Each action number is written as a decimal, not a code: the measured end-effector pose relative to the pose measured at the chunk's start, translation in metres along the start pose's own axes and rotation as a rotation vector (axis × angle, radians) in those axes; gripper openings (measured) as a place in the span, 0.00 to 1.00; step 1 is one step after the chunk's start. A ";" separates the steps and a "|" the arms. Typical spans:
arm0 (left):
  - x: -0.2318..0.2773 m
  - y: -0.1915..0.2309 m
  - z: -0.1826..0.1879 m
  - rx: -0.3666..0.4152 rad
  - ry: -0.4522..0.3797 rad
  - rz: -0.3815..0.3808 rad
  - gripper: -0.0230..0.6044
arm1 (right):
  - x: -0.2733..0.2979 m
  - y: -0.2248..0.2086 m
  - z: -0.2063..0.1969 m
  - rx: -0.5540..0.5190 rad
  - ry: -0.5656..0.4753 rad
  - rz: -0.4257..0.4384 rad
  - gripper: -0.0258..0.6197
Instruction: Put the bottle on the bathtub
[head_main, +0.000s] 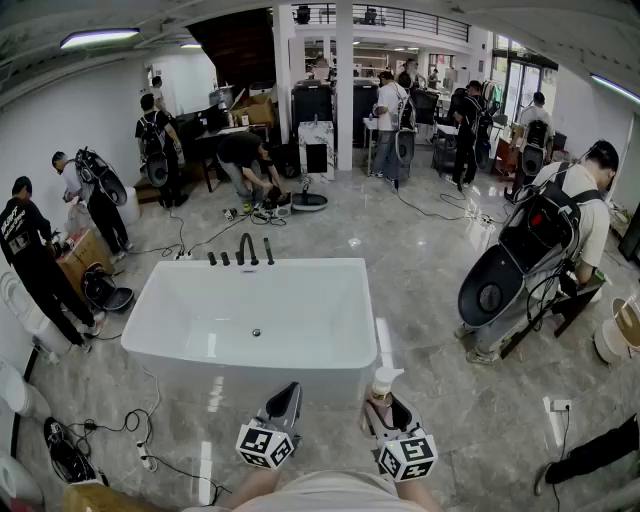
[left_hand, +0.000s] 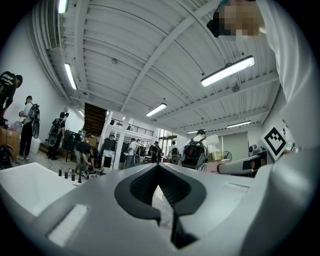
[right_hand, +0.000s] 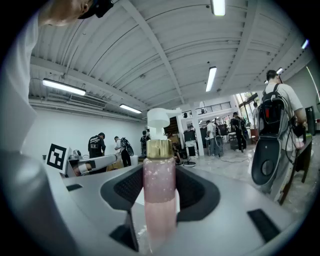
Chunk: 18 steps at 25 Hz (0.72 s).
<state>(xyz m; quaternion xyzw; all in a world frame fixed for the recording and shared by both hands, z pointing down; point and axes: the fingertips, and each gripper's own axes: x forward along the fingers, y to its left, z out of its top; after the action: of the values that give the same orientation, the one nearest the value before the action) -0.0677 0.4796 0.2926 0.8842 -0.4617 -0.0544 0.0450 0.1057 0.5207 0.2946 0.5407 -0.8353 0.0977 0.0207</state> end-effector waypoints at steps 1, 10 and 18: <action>0.002 -0.001 0.001 -0.001 0.001 0.000 0.05 | 0.000 -0.002 0.003 -0.001 -0.002 0.000 0.36; 0.009 -0.005 0.000 -0.009 0.010 -0.002 0.05 | 0.000 -0.008 0.008 0.007 -0.014 -0.011 0.36; 0.007 -0.010 -0.003 -0.019 0.024 0.000 0.05 | -0.006 -0.010 0.009 0.009 -0.030 -0.007 0.36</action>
<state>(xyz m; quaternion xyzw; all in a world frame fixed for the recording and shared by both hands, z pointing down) -0.0551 0.4802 0.2940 0.8844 -0.4606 -0.0479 0.0589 0.1180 0.5206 0.2861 0.5449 -0.8332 0.0935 0.0061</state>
